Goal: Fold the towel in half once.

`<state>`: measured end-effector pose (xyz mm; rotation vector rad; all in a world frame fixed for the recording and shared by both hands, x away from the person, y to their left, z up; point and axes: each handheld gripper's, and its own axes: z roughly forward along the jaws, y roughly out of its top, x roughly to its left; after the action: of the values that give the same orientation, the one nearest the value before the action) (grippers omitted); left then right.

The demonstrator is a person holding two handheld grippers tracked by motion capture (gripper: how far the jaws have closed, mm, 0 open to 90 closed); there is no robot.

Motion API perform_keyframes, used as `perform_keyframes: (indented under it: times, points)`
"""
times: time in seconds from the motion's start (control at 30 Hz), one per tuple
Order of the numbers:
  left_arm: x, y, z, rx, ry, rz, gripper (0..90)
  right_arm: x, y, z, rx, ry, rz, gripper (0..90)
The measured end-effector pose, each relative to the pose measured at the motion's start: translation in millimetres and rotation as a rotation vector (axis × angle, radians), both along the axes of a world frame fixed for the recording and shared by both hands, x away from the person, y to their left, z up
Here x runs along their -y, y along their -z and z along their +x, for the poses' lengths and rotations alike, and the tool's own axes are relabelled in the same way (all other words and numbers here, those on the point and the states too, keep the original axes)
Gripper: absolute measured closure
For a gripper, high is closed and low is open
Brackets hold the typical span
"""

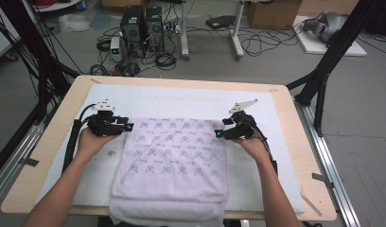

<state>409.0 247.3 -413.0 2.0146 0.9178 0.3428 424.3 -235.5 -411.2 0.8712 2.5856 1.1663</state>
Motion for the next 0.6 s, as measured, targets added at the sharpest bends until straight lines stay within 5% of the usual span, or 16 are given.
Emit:
perform_keyframes:
  times: [0.17, 0.27, 0.37, 0.43, 0.5, 0.6]
  points:
    - [-1.2, 20.6, 14.8, -0.06, -0.068, 0.035, 52.4, 3.9, 17.0, 11.1, -0.016, 0.056, -0.046, 30.7]
    - [0.8, 31.0, 20.4, -0.091, -0.089, 0.037, 50.1, 7.3, 23.7, 16.9, -0.025, 0.088, -0.032, 30.5]
    - [3.7, 31.6, 20.5, -0.067, -0.087, 0.051, 53.0, 6.8, 32.7, 21.2, -0.034, 0.096, -0.031, 32.5]
    - [6.5, 31.7, 19.7, -0.056, -0.057, 0.053, 69.7, 6.0, 32.0, 20.7, -0.026, 0.087, -0.024, 50.7]
    - [10.1, 31.8, 19.8, -0.06, -0.045, 0.046, 81.8, 2.8, 31.3, 19.5, -0.054, 0.011, 0.003, 79.8]
    - [12.5, 27.9, 20.6, -0.047, -0.07, 0.066, 85.7, -0.8, 30.3, 21.6, -0.071, -0.002, 0.011, 84.6]
